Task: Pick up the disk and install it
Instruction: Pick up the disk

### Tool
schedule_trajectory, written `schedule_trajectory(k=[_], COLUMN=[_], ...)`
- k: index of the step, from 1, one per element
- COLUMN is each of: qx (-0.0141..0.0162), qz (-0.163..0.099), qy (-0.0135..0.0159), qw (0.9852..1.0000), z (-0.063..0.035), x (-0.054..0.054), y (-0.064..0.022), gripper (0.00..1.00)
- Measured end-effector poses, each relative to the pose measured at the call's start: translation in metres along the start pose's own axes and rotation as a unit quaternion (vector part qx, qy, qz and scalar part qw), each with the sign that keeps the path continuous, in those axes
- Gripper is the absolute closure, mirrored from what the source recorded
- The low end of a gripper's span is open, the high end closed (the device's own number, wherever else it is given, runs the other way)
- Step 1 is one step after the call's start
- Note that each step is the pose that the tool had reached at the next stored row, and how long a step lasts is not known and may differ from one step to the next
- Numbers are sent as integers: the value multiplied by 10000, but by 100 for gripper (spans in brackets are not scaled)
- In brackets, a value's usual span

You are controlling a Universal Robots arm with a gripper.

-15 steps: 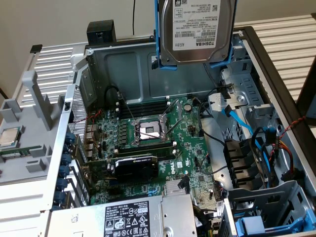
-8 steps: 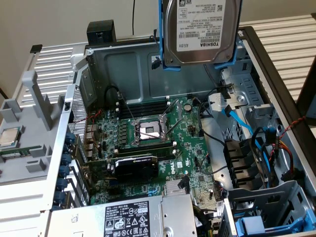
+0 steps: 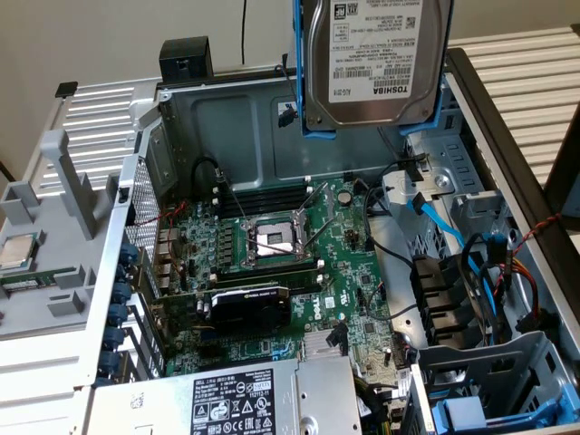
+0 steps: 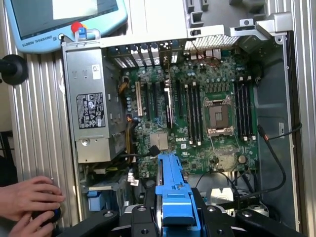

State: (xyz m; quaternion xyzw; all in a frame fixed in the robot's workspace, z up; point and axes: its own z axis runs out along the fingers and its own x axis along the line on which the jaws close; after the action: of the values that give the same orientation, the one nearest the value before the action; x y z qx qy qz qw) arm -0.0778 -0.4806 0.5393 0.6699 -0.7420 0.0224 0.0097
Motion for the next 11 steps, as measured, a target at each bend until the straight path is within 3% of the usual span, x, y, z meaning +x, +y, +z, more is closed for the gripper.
schedule_trajectory(k=[5,11], qx=[0,0], qz=[0,0], qy=[1,-2], qw=[10000,10000], z=[0,1], x=[-4,-10], y=[-37,-242], gripper=[63,63])
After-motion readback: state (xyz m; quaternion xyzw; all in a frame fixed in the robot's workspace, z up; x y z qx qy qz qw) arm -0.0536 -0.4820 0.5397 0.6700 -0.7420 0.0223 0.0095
